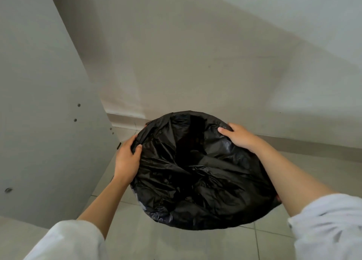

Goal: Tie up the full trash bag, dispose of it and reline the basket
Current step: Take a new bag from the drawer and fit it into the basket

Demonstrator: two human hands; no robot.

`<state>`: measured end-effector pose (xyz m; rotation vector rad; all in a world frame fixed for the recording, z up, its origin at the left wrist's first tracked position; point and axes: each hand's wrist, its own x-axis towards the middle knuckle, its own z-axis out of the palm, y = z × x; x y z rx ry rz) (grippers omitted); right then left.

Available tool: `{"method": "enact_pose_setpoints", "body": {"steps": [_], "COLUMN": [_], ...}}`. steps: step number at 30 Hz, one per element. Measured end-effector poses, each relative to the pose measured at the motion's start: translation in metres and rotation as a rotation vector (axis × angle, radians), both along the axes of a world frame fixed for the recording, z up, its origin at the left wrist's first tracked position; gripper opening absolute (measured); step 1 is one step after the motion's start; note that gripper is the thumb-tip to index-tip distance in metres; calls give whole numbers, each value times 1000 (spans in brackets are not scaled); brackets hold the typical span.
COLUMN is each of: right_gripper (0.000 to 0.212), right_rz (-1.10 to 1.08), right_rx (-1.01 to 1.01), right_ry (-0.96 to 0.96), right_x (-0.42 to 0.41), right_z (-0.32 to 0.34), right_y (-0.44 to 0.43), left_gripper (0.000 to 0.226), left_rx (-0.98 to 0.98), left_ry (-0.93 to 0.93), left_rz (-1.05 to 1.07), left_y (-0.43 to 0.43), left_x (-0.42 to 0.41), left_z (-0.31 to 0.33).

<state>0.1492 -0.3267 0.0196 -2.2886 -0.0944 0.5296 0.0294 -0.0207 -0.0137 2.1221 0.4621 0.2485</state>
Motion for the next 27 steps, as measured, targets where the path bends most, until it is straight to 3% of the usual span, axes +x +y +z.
{"method": "enact_pose_setpoints", "body": {"steps": [10, 13, 16, 18, 21, 25, 27], "right_gripper": [55, 47, 38, 42, 37, 44, 40], "right_rz": [-164, -234, -540, -633, -635, -579, -591], "right_rx": [199, -49, -313, -304, -92, -25, 0], "right_ry": [-41, -333, -654, -605, -372, -505, -442], "right_x": [-44, -51, -70, -78, -77, -73, -68], "right_z": [-28, -30, -29, -36, -46, -52, -57], "right_y": [-32, -28, -13, -7, -2, -8, -16], "left_gripper": [36, 38, 39, 39, 41, 41, 41], "left_rx": [-13, -23, -51, -105, -163, -169, -180], "left_ry": [-34, -26, -29, -59, -100, -104, -107], "left_rz": [159, 241, 402, 501, 539, 543, 541], "left_y": [-17, -22, -42, -61, -73, -69, -69], "left_x": [2, 8, 13, 15, 16, 13, 10], "left_z": [1, -4, -5, -3, -3, -8, -9]}}
